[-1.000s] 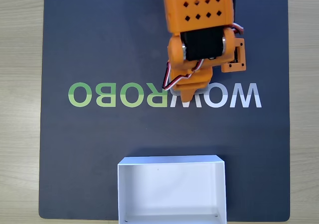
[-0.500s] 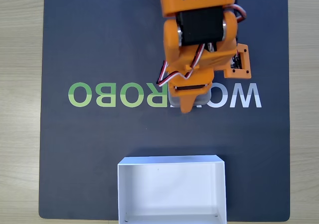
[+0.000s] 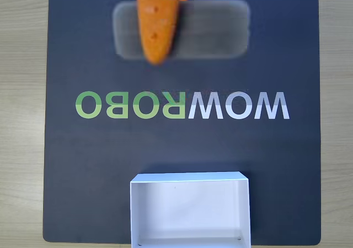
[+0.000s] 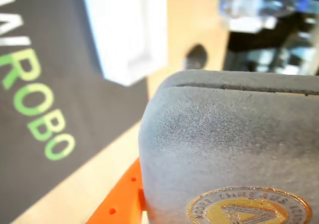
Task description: Grab the usb to bin
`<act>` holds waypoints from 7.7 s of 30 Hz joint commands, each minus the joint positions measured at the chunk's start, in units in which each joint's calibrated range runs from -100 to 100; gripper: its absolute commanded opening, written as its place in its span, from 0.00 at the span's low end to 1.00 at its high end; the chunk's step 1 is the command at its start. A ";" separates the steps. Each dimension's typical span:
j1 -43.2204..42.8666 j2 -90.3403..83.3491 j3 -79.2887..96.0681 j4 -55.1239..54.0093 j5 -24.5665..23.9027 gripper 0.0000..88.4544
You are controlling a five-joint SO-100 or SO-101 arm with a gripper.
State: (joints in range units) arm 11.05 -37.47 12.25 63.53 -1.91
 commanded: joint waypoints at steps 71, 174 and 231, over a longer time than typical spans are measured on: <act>-3.73 88.97 -59.76 -9.19 -4.76 0.34; -5.24 -61.69 79.99 8.01 1.55 0.01; -5.24 -61.69 79.99 8.01 1.55 0.01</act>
State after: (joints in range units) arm 5.39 -98.98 92.41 71.38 -0.39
